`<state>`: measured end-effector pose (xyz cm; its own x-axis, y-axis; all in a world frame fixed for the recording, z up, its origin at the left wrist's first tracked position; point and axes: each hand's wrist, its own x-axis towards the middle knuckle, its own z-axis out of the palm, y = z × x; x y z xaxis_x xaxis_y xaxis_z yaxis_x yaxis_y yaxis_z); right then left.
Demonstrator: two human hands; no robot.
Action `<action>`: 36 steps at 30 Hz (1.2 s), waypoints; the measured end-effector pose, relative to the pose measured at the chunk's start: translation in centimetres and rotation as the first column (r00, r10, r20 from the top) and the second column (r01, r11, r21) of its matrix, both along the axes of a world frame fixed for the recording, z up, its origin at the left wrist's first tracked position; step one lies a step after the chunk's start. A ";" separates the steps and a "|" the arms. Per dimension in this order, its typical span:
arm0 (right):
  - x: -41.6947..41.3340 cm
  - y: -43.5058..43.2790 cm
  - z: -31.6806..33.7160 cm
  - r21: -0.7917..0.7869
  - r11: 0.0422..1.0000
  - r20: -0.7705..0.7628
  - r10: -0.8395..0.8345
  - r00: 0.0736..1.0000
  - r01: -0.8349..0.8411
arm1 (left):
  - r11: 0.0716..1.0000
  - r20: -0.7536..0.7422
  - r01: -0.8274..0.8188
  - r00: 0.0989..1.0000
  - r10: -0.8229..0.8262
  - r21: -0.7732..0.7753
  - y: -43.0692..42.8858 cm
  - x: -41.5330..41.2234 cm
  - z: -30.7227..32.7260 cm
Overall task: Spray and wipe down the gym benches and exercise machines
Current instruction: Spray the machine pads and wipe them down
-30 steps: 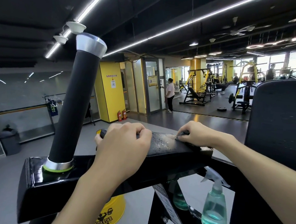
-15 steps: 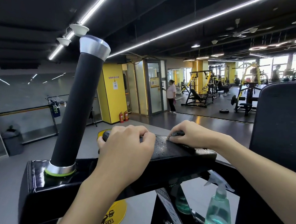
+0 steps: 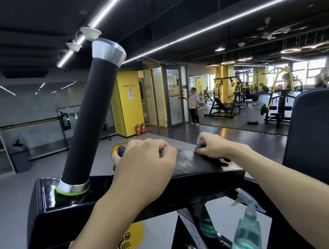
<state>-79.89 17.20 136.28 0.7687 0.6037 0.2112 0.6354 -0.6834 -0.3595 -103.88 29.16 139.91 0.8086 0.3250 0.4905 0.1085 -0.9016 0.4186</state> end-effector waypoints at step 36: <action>-2.4 1.0 1.3 0.086 0.986 -0.004 0.142 0.990 -0.141 | 1.000 0.003 0.003 1.000 -0.003 -0.013 0.1 0.1 -0.1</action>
